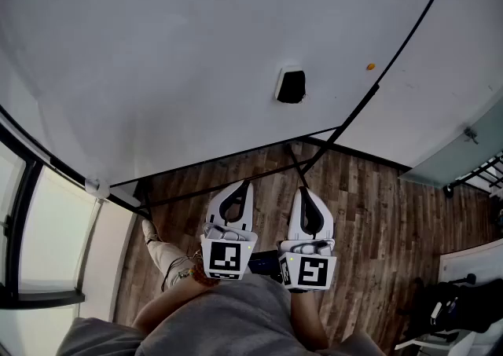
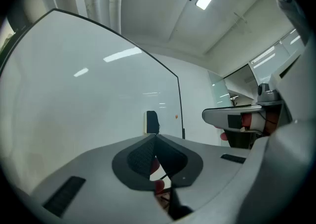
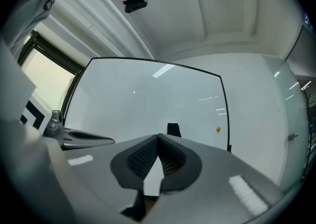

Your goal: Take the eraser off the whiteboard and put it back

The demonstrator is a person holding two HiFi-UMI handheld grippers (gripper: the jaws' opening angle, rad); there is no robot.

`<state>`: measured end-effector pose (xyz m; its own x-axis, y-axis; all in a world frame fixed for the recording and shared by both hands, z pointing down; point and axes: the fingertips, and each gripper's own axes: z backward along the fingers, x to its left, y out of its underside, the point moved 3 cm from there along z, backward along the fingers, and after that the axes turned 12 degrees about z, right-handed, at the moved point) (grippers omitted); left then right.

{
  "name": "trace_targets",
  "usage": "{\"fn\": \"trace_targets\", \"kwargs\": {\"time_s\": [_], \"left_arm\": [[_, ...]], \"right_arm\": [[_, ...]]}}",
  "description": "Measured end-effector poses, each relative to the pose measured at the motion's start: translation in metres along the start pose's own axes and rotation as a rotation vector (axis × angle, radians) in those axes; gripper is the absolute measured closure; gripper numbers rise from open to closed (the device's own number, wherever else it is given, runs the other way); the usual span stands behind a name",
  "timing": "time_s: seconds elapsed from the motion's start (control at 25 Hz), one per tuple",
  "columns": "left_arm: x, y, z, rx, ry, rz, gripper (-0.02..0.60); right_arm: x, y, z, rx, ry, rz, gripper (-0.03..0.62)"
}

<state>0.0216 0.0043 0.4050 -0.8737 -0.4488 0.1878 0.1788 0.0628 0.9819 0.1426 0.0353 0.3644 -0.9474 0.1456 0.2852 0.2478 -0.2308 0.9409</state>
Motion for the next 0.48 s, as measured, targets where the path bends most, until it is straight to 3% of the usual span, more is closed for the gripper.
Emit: {"fn": "trace_targets", "kwargs": {"time_s": [0.16, 0.32, 0.48], "left_arm": [[0.0010, -0.0004, -0.0002, 0.001, -0.005, 0.004, 0.575], [0.0013, 0.0014, 0.0009, 0.007, -0.004, 0.004, 0.574], [0.0046, 0.0010, -0.0009, 0.011, -0.003, 0.002, 0.574]], "right_arm": [[0.0037, 0.0059, -0.0009, 0.012, -0.026, -0.015, 0.583], [0.0029, 0.0086, -0.0010, -0.015, -0.043, -0.098, 0.582], [0.0061, 0.0094, -0.0054, -0.002, -0.051, -0.073, 0.580]]}}
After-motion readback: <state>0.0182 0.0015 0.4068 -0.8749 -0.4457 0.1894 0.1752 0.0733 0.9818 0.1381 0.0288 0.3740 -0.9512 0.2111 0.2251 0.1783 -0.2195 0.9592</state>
